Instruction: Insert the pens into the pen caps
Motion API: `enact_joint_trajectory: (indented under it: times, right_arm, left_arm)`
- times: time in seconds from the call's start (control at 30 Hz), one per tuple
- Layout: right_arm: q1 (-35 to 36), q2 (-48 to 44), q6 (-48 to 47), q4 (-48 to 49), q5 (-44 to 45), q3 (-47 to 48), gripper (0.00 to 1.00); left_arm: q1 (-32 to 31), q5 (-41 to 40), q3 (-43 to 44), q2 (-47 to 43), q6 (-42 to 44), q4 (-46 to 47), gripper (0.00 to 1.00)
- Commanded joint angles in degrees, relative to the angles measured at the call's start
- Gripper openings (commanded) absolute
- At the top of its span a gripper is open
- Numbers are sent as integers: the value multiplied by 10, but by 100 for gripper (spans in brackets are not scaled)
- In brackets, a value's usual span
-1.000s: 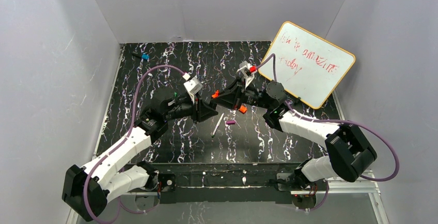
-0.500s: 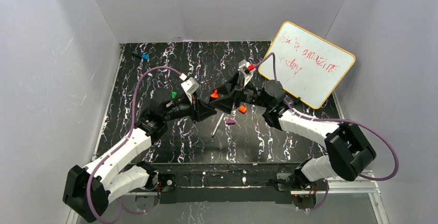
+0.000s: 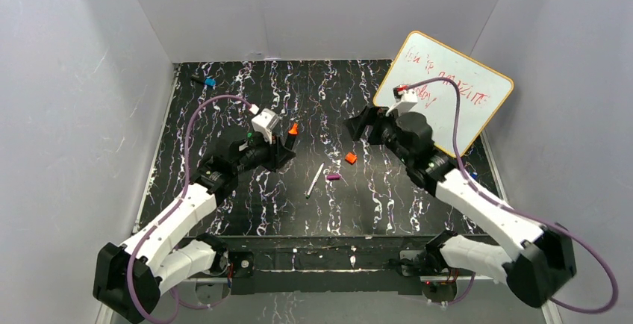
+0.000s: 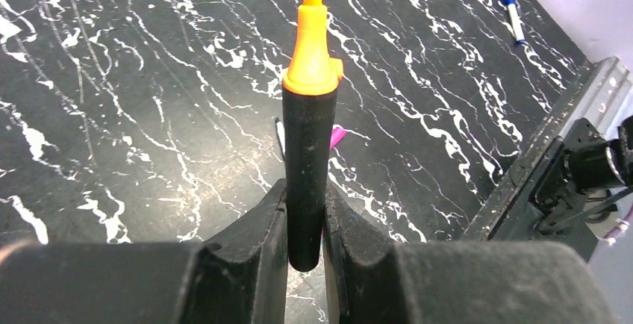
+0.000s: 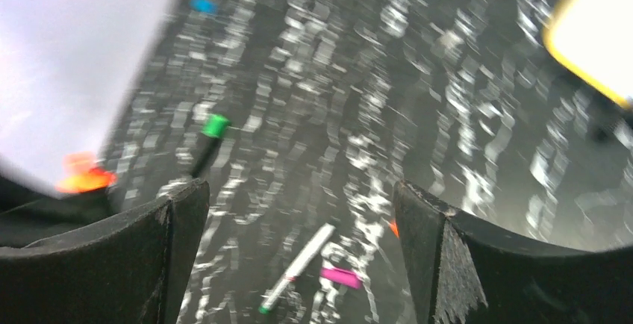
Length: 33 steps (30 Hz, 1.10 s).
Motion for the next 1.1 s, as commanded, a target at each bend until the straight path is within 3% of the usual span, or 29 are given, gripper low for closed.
enact_joint_trajectory:
  times: [0.0,0.17,0.3,0.43,0.53,0.7,0.83,1.07]
  right_arm:
    - [-34,80,105,-248,118,57,99]
    - [-34,136,251,-197,84,77,99]
    - [-25,172,400,-205,150,118,99]
    - [5,216,672,-386,252,204,99]
    - [8,268,822,-478,237,251,99]
    - [12,286,874,-305,160,165,98]
    - [19,323,890,-362,156,193,99]
    - [19,321,931,-322,155,156,99]
  left_arm:
    - [9,-30,29,-25,15,-29,0]
    - [10,-20,20,-44,-3,-24,0]
    - [10,-13,19,-52,-12,-22,0]
    - [10,-8,19,-63,-19,-21,0]
    - [10,-10,15,-74,-20,-21,0]
    - [10,-20,16,-81,-19,-26,0]
    - [10,-23,16,-79,-19,-27,0]
    - [10,-19,19,-68,-23,-24,0]
